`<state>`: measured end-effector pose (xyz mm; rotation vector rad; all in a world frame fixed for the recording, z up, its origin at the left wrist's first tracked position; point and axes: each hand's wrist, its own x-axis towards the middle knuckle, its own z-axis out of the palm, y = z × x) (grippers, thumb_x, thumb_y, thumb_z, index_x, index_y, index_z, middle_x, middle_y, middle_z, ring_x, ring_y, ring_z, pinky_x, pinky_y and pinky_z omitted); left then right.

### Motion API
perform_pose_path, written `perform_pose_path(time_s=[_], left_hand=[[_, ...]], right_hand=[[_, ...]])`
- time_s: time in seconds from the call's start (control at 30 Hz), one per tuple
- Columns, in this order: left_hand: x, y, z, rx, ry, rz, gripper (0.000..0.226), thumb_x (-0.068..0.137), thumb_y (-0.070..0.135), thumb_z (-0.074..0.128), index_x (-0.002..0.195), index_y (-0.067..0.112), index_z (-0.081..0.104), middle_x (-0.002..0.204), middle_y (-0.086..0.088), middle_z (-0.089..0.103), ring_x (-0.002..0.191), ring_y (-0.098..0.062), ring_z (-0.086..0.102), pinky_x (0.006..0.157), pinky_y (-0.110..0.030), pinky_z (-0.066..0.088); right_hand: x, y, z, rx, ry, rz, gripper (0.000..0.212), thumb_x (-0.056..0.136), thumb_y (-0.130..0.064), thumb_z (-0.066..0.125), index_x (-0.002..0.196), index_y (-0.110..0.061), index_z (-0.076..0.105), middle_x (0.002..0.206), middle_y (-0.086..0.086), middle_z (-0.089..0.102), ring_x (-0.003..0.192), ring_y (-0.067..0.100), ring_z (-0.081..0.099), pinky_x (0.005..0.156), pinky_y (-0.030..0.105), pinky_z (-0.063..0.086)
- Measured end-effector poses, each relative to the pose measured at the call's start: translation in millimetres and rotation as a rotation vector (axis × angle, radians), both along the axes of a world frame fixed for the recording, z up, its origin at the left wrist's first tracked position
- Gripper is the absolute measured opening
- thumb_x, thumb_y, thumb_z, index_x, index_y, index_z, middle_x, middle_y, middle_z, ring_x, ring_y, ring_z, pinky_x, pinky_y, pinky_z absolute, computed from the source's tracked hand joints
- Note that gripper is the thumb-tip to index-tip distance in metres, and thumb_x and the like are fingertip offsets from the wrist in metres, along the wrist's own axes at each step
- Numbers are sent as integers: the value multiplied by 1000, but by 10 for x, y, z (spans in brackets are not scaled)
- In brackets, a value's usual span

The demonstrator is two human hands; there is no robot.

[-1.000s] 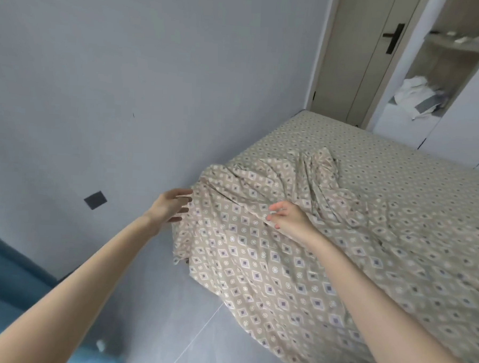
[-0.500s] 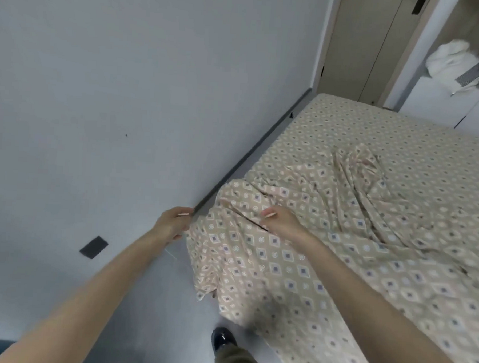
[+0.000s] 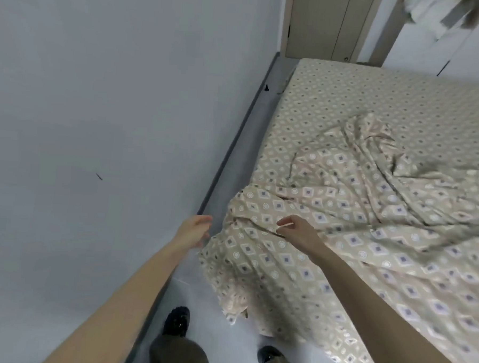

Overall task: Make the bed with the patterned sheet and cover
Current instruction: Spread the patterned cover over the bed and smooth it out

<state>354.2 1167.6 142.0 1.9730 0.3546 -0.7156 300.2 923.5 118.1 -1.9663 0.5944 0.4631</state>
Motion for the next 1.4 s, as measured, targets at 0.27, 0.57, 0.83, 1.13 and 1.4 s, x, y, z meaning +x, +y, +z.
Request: perform_pose_path(time_s=[0.27,0.57,0.83,1.13,1.4], left_hand=[[651,618,-960,-38,214,-142,33,98,14,47,131,14,50,103,-3,57,90,-15,55,72,-23,45],[929,765,-2397,-37,205,-153,43,98,10,41,141,16,41,146,-5,39,130,-25,41,102,-35,36],[1493,441,-4685,-129,157,-217,75,77,41,68,141,12,42,138,-13,50,122,-32,50,105,-45,40],[1374,415,-4926,-247,345,-356,62,69,73,61,101,21,66,102,-11,69,95,-27,63,82,-38,51],[1346,614,-5028,-299,91,-320,43,82,39,71,109,6,68,103,-16,70,93,-30,67,93,-46,51]], right_hand=[[238,983,-758,-51,-7,-231,25,92,-13,47,109,-17,65,114,-4,61,101,10,55,79,21,36],[572,1420,-2118,-306,-89,-253,28,92,-13,48,116,-19,61,133,1,53,111,18,51,89,29,41],[841,1288,-3636,-667,-168,-179,49,96,-33,41,144,-28,32,155,-3,26,144,22,17,116,47,11],[851,1264,-3997,-937,-288,-167,50,97,-46,26,147,-42,22,158,-12,14,147,16,3,116,47,-10],[729,1382,-3953,-868,-432,-236,44,99,-36,36,142,-27,41,153,-6,31,144,18,18,119,43,4]])
